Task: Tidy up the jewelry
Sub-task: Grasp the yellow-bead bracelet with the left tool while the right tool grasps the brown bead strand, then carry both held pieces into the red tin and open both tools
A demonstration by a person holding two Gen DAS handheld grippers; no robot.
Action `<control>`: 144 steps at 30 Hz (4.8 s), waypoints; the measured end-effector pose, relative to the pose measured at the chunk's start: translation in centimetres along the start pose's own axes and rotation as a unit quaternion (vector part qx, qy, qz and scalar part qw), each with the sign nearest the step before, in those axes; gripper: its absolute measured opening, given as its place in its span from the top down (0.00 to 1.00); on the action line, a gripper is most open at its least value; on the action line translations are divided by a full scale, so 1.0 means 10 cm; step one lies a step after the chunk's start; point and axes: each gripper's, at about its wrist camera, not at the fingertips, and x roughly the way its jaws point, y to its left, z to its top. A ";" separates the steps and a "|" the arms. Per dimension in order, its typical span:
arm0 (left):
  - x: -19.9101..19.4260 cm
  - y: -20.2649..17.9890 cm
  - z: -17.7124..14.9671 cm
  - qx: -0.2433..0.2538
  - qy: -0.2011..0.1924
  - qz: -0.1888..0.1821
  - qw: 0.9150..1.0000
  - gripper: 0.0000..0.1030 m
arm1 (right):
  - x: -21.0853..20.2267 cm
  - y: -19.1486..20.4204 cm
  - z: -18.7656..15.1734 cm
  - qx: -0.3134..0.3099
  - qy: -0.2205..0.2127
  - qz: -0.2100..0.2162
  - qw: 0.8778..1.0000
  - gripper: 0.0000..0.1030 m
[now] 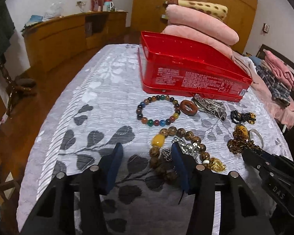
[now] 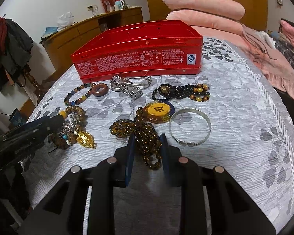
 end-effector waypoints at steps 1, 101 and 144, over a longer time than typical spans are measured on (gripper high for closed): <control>0.03 -0.01 0.02 0.002 0.003 -0.002 1.000 0.50 | 0.01 0.00 0.01 0.000 0.000 0.000 1.000 0.76; -0.32 -0.37 1.52 -0.001 -0.148 -0.173 0.974 0.88 | -0.41 -0.19 1.63 -0.022 -0.121 0.048 0.991 0.95; -0.29 -0.08 0.96 0.003 -0.128 -0.025 0.991 0.24 | -0.19 -0.50 0.99 0.027 -0.097 0.016 0.995 0.51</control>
